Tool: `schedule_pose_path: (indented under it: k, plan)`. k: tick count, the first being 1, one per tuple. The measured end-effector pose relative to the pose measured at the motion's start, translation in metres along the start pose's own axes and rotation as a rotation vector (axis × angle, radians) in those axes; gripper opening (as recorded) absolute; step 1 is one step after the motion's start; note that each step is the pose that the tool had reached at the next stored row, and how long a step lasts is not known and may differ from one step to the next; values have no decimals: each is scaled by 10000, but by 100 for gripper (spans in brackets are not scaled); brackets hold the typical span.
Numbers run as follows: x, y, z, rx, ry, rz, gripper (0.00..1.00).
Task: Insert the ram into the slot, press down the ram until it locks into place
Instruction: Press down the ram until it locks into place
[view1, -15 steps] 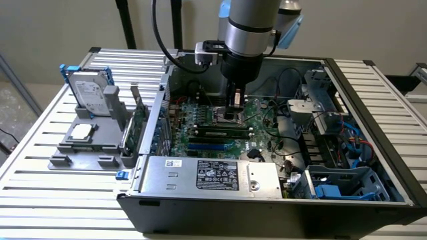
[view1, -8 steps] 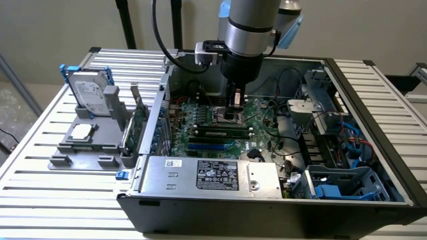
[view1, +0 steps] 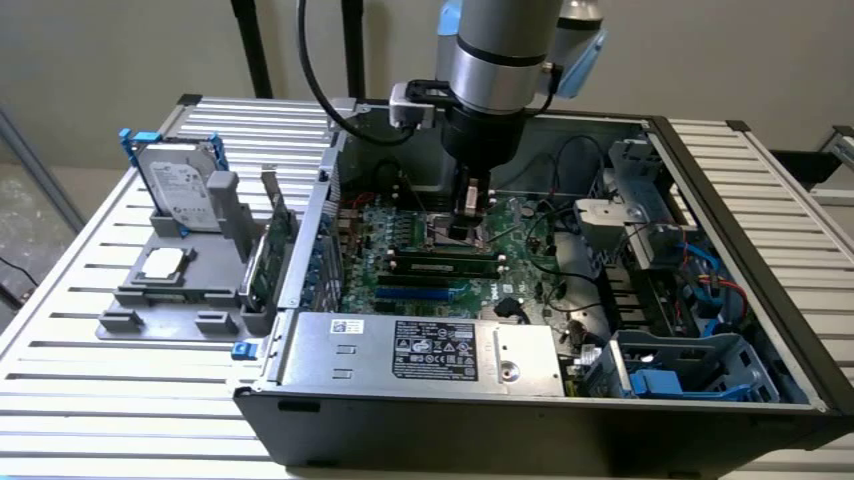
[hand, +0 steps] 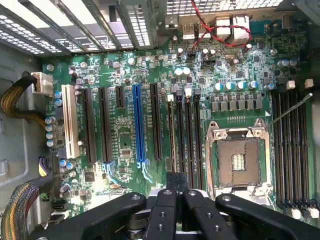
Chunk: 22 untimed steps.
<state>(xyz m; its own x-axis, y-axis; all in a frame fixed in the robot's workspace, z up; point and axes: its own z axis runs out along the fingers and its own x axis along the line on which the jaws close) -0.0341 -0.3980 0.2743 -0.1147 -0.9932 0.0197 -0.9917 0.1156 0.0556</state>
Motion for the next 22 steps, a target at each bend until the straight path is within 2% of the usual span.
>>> schedule_pose_path:
  k: [7, 22]
  plan:
    - [0, 0, 3, -11, 6, 911, 11]
    - [0, -1, 12, -22, 88, 2751, 11]
